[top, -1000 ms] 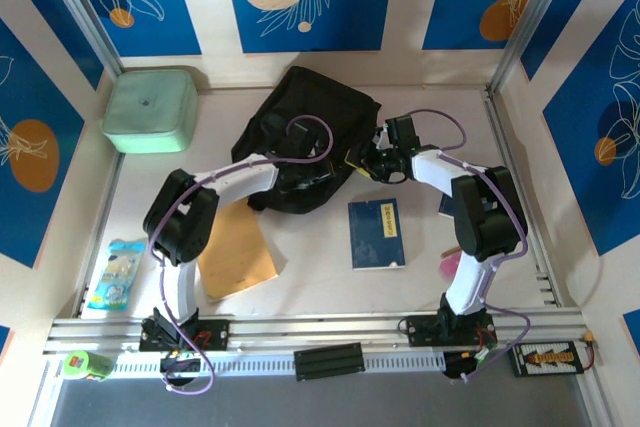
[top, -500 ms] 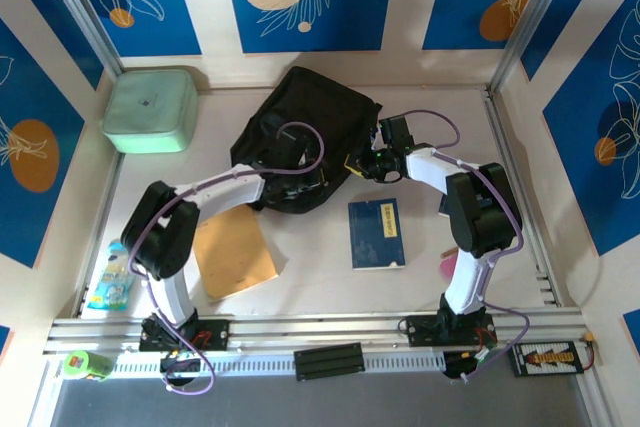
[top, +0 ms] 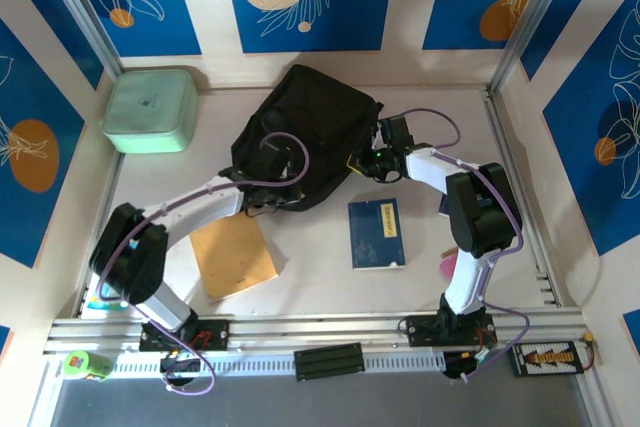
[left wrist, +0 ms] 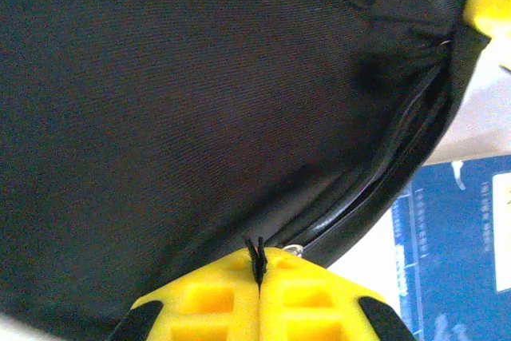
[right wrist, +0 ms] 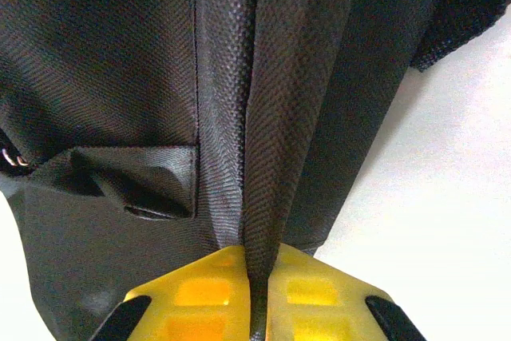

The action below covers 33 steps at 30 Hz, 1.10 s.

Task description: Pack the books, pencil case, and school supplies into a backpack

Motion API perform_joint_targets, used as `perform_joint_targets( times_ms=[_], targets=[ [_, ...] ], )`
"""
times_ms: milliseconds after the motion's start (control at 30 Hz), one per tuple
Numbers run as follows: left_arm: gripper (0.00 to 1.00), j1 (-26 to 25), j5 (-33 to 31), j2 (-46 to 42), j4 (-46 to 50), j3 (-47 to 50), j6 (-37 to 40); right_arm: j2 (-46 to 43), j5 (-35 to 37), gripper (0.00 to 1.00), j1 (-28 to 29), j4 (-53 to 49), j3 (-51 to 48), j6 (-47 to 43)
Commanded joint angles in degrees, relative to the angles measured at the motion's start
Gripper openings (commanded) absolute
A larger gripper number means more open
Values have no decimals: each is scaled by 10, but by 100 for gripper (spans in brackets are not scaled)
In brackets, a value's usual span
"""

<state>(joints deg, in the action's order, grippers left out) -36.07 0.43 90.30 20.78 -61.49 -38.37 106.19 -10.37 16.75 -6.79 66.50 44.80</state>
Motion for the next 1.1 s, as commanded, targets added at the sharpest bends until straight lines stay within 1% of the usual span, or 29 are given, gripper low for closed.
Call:
perform_joint_targets(
  times_ms=[0,100,233,333,400,467,567,633,733,867,933,1067],
  targets=[
    [0,18,-44,-48,115,-11,61,-14,58,9,-15,3,13,-25],
    [0,24,-55,-68,152,-11,82,-14,61,8,-20,7,17,-28],
    [0,43,-105,-74,186,-6,93,-5,63,8,-34,6,28,-28],
    [0,66,-105,-75,165,5,96,2,60,8,-45,0,42,-33],
    [0,74,-85,-66,146,-2,104,3,41,10,-49,-29,66,-39],
    [0,74,-38,-52,127,-21,124,-3,25,19,-43,-70,90,-46],
    [0,70,53,-36,81,-43,138,-34,23,40,-34,-125,93,-31],
    [0,62,98,-27,51,-56,138,-74,20,53,-34,-135,60,5],
    [0,53,136,-9,24,-75,124,-135,7,66,-33,-146,0,77],
    [0,35,184,19,-3,-111,112,-190,-41,72,-21,-145,-55,156],
    [0,21,199,34,-19,-129,107,-209,-39,76,-10,-154,-69,195],
    [0,-4,215,61,-42,-153,101,-222,-24,82,8,-142,-92,263]
  ],
)
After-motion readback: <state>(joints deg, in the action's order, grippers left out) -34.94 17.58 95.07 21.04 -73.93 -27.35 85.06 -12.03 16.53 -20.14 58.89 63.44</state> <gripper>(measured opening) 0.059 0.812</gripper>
